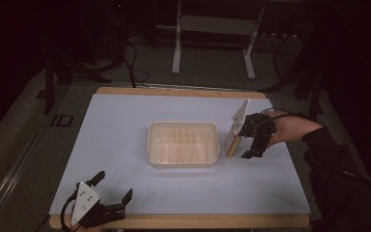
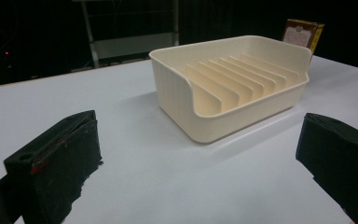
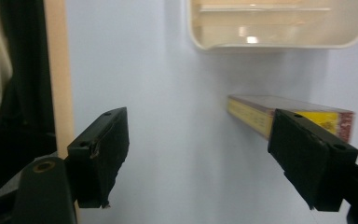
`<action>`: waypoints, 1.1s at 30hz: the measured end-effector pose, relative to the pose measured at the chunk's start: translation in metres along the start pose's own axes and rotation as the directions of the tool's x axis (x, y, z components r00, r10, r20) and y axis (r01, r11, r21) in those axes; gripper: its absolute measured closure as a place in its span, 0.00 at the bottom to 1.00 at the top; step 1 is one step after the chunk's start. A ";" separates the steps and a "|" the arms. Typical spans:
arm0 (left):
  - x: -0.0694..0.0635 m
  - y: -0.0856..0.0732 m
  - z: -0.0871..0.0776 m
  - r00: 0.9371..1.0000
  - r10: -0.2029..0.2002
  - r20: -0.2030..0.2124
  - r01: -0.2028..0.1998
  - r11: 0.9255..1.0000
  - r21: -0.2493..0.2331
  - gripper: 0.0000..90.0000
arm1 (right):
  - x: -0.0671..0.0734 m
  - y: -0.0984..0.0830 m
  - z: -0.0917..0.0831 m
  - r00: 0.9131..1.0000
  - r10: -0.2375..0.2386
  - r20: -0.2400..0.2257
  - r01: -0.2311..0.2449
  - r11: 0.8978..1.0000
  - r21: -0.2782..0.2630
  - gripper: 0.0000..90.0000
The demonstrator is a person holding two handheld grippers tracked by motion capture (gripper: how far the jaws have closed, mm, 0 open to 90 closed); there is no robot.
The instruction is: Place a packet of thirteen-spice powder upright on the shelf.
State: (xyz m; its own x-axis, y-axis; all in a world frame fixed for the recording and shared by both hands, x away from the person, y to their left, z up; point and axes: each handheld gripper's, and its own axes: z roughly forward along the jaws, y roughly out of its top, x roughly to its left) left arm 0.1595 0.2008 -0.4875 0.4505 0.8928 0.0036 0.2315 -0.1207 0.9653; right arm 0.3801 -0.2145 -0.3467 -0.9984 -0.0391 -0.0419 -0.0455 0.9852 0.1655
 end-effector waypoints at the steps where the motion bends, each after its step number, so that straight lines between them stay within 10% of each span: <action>1: 0.000 0.000 -0.001 1.000 -0.001 -0.001 0.001 1.000 -0.001 0.00 | 0.000 0.000 0.000 1.000 0.000 0.000 0.000 1.000 0.000 0.23; 19: 0.001 -0.001 -0.004 1.000 -0.019 -0.004 0.019 1.000 -0.003 0.00 | -0.043 -0.007 0.016 0.994 0.017 0.111 -0.020 1.000 0.022 0.23; 33: 0.002 -0.002 -0.004 1.000 -0.025 0.004 0.025 1.000 0.002 0.00 | -0.072 -0.006 0.041 0.998 0.033 0.061 -0.037 0.998 0.056 0.27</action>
State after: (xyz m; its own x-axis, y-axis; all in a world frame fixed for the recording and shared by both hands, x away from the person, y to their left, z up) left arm 0.1562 0.2049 -0.4884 0.4480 0.8938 -0.0211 0.2439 -0.0995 0.9647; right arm 0.4537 -0.2109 -0.3849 -0.9954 0.0041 -0.0961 -0.0067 0.9937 0.1118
